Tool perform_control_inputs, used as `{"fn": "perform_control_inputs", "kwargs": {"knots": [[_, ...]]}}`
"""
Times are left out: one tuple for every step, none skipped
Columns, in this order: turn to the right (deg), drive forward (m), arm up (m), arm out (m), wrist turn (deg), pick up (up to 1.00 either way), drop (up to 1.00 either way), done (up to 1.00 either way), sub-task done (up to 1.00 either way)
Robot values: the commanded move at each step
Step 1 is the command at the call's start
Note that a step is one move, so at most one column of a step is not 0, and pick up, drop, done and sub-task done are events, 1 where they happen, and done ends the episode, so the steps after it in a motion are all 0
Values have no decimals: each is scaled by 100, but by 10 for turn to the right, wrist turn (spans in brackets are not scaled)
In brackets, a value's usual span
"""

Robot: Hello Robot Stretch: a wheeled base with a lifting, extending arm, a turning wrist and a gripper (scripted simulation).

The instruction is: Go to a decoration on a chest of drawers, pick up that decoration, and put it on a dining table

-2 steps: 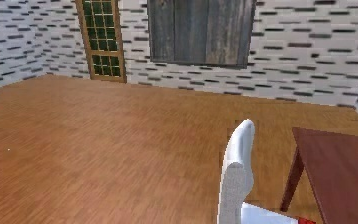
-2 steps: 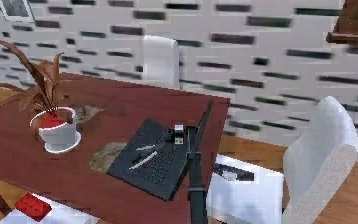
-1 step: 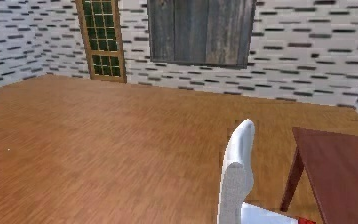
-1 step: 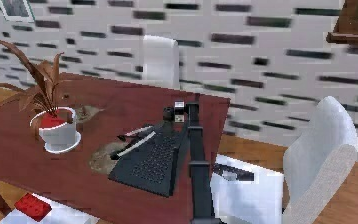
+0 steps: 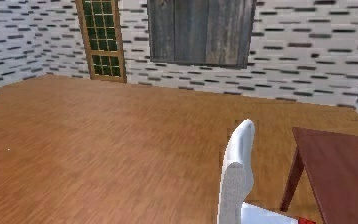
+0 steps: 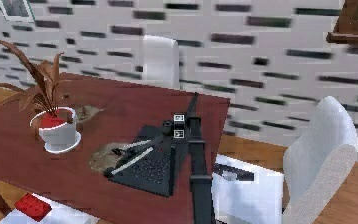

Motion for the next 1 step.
{"fn": "perform_control_inputs", "kwargs": {"knots": [[0, 0, 0, 0, 0, 0, 0, 100, 0]]}}
